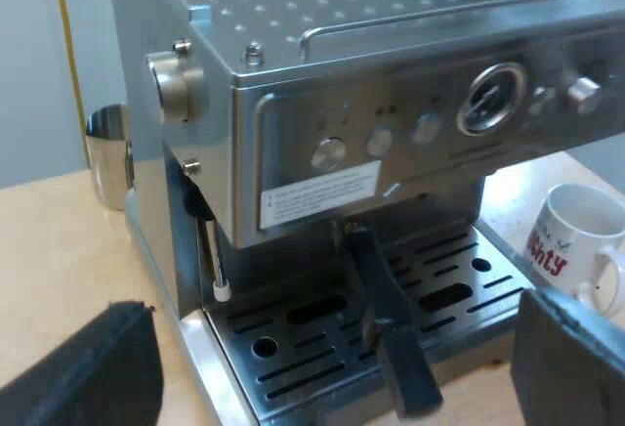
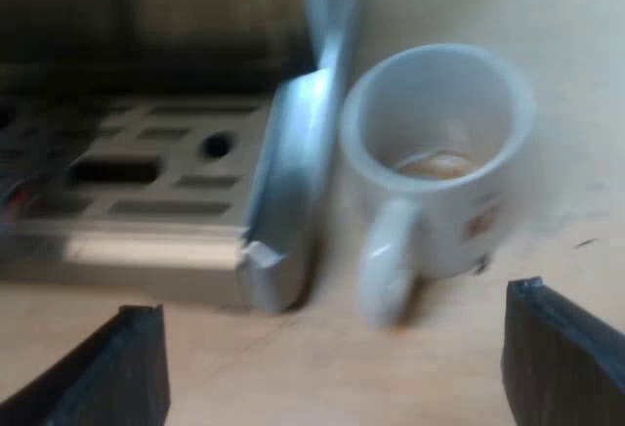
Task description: Remove mug from coffee machine
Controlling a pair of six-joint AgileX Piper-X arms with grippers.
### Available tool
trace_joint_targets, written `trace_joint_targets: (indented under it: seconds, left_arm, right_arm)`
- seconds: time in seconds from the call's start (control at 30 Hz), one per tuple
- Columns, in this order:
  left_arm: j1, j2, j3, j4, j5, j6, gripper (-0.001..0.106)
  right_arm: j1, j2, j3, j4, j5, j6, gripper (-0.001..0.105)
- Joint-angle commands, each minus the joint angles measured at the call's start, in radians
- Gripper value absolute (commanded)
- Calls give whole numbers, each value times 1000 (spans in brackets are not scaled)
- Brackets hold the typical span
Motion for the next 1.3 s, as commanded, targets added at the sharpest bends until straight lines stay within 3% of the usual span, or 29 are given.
trace_joint_targets:
  seconds: [0.03, 0.27, 0.43, 0.57, 0.87, 1.13, 1.3]
  left_arm:
    - [0, -35, -7, 35, 3, 18, 83]
    - [0, -90, -7, 85, -2, 20, 83]
    - [0, -135, -7, 96, -2, 20, 83]
    - [0, -166, -7, 134, -2, 20, 83]
    - [0, -264, -7, 234, -2, 20, 83]
    - [0, -420, -7, 327, -2, 20, 83]
    - [0, -520, -7, 362, -6, 20, 83]
  right_arm:
    - [-82, -11, -9, -41, 0, -4, 71]
    - [-177, -100, -9, -9, 8, -20, 71]
    - [-194, -214, -9, -3, 99, -49, 71]
    - [-194, -299, -9, 18, 100, -50, 71]
    - [-194, -513, -9, 241, 100, -50, 71]
    - [-194, -683, -9, 294, 100, -50, 71]
    - [-194, -689, -11, 333, 113, -47, 71]
